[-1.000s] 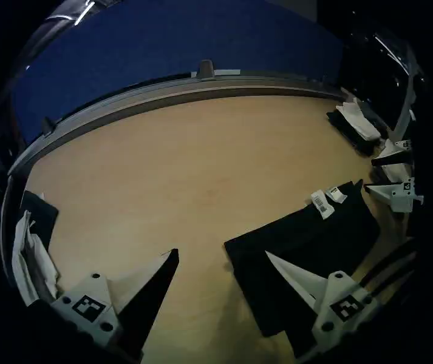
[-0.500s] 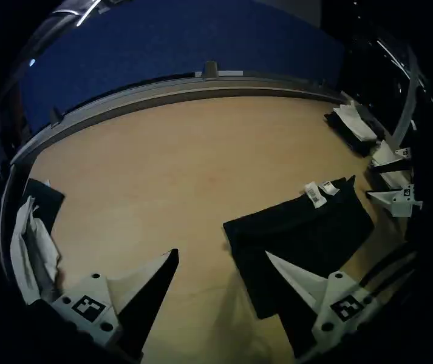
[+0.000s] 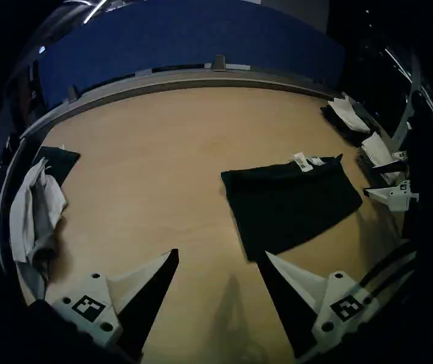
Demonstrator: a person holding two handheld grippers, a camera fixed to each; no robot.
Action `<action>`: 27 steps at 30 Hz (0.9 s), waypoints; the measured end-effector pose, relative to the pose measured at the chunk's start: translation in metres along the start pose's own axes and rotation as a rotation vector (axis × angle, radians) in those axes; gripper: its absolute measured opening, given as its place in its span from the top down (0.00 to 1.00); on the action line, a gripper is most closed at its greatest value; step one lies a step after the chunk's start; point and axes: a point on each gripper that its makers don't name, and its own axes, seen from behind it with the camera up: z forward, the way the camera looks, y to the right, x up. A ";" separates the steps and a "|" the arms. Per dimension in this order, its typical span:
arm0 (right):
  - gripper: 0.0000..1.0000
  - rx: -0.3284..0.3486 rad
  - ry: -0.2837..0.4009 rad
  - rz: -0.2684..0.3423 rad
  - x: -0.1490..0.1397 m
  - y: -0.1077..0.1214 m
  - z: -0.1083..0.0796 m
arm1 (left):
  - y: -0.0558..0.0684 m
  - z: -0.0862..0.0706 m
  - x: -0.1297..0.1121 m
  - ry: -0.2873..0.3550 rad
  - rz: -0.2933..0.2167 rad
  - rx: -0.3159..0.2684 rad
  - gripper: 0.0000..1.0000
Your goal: Fold towel
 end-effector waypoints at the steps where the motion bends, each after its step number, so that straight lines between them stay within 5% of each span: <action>1: 0.00 0.002 -0.001 0.002 -0.002 -0.001 0.000 | 0.000 -0.002 -0.004 -0.001 -0.005 0.002 0.04; 19: 0.00 0.057 -0.009 -0.008 -0.017 -0.014 0.002 | 0.000 -0.021 -0.023 0.012 -0.035 0.017 0.05; 27: 0.15 0.115 -0.027 -0.001 -0.027 -0.024 0.012 | 0.001 -0.033 -0.030 0.018 -0.057 0.016 0.05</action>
